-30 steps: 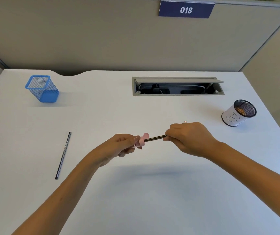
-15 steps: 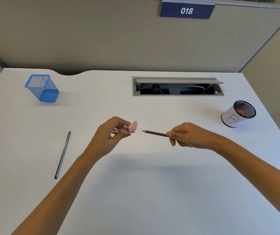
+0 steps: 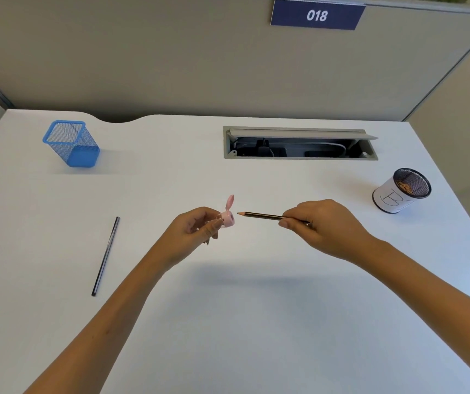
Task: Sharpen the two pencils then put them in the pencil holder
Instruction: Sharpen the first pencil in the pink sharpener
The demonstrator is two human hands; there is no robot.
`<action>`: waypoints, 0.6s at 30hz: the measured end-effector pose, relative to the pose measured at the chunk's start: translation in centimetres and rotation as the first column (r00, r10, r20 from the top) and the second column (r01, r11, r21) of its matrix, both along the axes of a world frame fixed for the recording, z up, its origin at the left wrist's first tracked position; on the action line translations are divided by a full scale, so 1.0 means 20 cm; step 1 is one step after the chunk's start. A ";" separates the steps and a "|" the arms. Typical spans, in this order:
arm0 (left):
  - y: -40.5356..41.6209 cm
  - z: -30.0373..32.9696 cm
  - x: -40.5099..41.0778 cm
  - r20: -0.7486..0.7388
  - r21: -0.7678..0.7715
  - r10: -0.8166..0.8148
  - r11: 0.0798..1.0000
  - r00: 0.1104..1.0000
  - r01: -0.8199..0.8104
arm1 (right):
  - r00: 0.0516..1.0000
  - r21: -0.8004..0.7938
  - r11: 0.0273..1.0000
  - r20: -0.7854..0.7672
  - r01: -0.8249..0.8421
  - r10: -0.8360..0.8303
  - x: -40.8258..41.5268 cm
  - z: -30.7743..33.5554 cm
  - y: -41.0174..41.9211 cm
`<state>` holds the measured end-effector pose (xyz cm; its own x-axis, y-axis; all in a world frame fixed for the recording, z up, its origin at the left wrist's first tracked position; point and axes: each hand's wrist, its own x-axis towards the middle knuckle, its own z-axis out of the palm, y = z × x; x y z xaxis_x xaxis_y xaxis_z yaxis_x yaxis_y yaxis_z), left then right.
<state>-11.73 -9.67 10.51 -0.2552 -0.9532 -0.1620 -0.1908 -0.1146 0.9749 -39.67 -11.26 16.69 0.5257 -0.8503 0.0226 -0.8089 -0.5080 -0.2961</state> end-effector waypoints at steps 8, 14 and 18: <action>0.00 0.04 -0.01 -0.024 0.041 -0.040 0.998 0.999 0.041 | 0.992 -0.245 0.965 -0.102 -0.092 0.069 0.03 0.01 0.01; 0.01 0.09 -0.04 -0.083 0.179 -0.206 0.959 0.975 0.218 | 0.950 -0.467 0.835 -0.248 -0.290 0.192 0.05 0.01 -0.01; 0.03 0.09 -0.07 -0.057 0.163 -0.170 0.971 0.984 0.177 | 0.960 -0.367 0.901 -0.234 -0.233 0.153 0.06 0.04 -0.01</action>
<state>-13.18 -9.01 12.28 -0.4244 -0.8542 -0.3005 -0.1809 -0.2451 0.9525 -38.48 -11.38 17.59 0.7062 -0.6764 0.2092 -0.7042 -0.7016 0.1089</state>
